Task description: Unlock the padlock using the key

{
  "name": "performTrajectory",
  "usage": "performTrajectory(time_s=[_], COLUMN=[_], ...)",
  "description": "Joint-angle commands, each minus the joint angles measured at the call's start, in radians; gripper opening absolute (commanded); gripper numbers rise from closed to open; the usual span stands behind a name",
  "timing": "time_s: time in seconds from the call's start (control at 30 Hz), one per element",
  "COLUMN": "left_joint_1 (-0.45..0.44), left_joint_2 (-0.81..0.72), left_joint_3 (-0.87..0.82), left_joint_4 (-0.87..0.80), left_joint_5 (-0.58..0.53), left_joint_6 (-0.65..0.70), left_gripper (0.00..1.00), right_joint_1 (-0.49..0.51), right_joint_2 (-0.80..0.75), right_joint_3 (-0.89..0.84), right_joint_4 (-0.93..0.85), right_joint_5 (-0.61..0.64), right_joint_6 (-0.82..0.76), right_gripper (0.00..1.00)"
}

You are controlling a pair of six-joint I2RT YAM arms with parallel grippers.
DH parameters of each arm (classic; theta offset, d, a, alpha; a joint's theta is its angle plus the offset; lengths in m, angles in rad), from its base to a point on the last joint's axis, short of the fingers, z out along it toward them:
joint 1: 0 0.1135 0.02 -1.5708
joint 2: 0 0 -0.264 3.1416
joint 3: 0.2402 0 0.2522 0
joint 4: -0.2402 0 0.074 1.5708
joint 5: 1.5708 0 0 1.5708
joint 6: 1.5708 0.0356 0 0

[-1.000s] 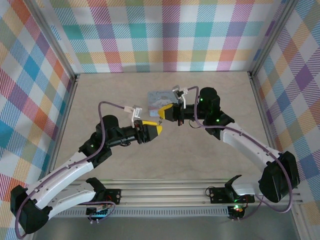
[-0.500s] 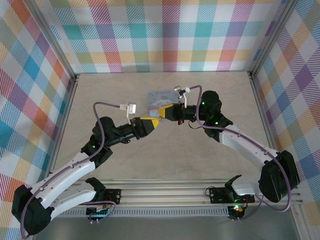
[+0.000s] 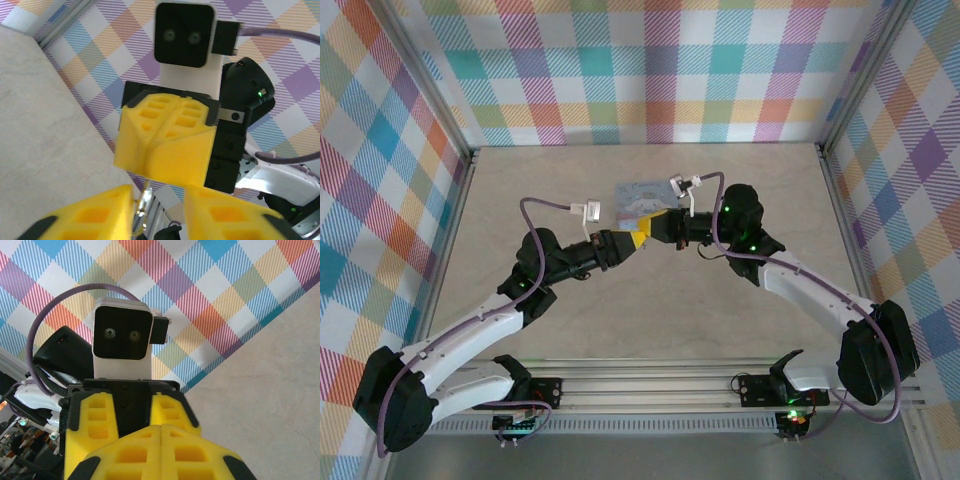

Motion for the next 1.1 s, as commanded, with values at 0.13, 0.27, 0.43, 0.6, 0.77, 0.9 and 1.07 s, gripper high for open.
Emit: performTrajectory(time_s=[0.13, 0.27, 0.43, 0.6, 0.77, 0.9, 1.07], left_joint_1=[0.008, 0.008, 0.008, 0.008, 0.008, 0.009, 0.008], left_joint_2=[0.006, 0.005, -0.026, -0.111, -0.137, -0.11, -0.075], left_joint_3=[-0.009, -0.012, -0.005, 0.015, 0.04, 0.055, 0.077], left_joint_4=[0.056, 0.039, -0.037, -0.193, -0.256, -0.226, -0.187], left_joint_5=[-0.017, -0.021, -0.016, -0.021, -0.002, 0.038, 0.083], left_joint_6=[-0.008, 0.005, 0.082, 0.227, 0.278, 0.246, 0.216], left_gripper=[0.05, 0.0, 0.0, 0.0, 0.0, 0.0, 0.0], right_joint_1=[0.005, 0.006, 0.005, -0.067, -0.083, -0.08, -0.052], right_joint_2=[-0.005, 0.001, -0.016, -0.013, -0.034, -0.063, -0.05], right_joint_3=[0.002, 0.0, 0.028, 0.127, 0.163, 0.128, 0.138], right_joint_4=[0.031, 0.036, -0.064, -0.205, -0.324, -0.33, -0.352], right_joint_5=[0.013, 0.03, 0.053, -0.106, -0.174, -0.161, -0.193], right_joint_6=[0.039, 0.056, 0.034, 0.056, -0.03, -0.078, -0.101], right_gripper=[0.0, 0.0, 0.38, 0.54, 0.52, 0.47, 0.46])
